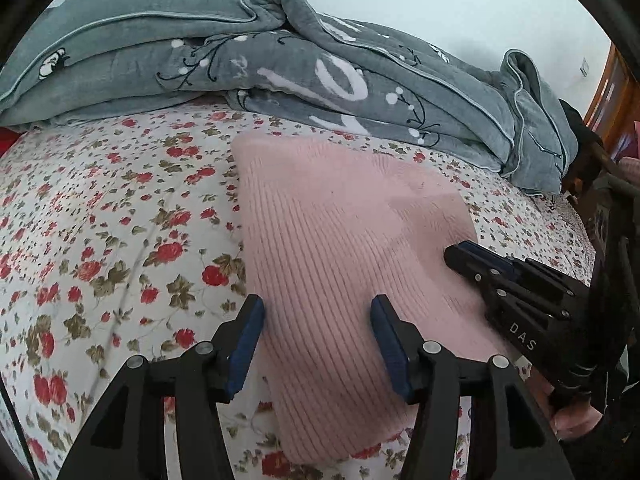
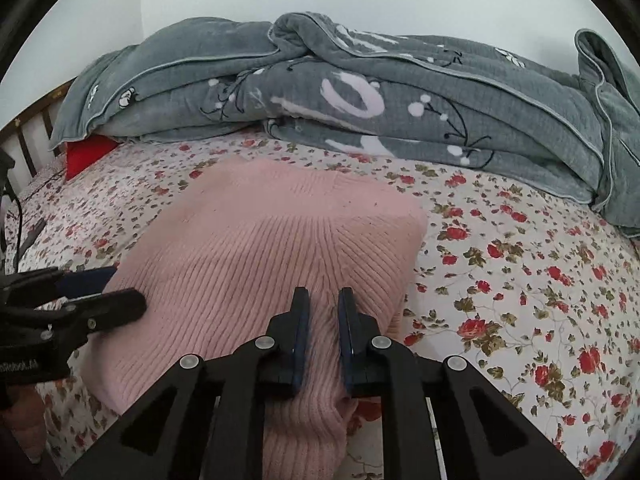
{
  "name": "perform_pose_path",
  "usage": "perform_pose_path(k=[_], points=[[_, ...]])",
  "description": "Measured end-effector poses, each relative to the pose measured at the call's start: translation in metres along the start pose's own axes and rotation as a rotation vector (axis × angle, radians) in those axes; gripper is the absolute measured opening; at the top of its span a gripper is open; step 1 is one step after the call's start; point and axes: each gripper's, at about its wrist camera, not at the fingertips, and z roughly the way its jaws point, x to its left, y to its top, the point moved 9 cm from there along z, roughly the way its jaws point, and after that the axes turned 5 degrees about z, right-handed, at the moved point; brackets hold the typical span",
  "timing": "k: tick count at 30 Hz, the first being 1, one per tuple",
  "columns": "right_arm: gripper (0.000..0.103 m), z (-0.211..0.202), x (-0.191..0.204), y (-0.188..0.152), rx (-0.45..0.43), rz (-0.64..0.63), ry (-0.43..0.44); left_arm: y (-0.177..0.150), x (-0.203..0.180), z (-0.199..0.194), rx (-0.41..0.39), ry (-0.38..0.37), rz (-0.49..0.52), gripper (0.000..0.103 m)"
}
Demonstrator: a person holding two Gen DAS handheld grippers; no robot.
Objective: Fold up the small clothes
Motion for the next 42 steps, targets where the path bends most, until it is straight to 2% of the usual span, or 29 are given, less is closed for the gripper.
perform_pose_path(k=[9, 18, 42], points=[[0.015, 0.002, 0.000, -0.005, -0.037, 0.012, -0.013, -0.002, -0.003, 0.002, -0.007, 0.036, 0.007, 0.055], [0.021, 0.002, 0.001, -0.009, -0.053, 0.007, -0.022, -0.006, -0.001, 0.004, -0.016, 0.028, -0.013, 0.059], [0.024, 0.002, 0.000, -0.010, -0.071, 0.026, -0.004, -0.008, 0.000, 0.012, -0.019, 0.024, -0.010, 0.064]])
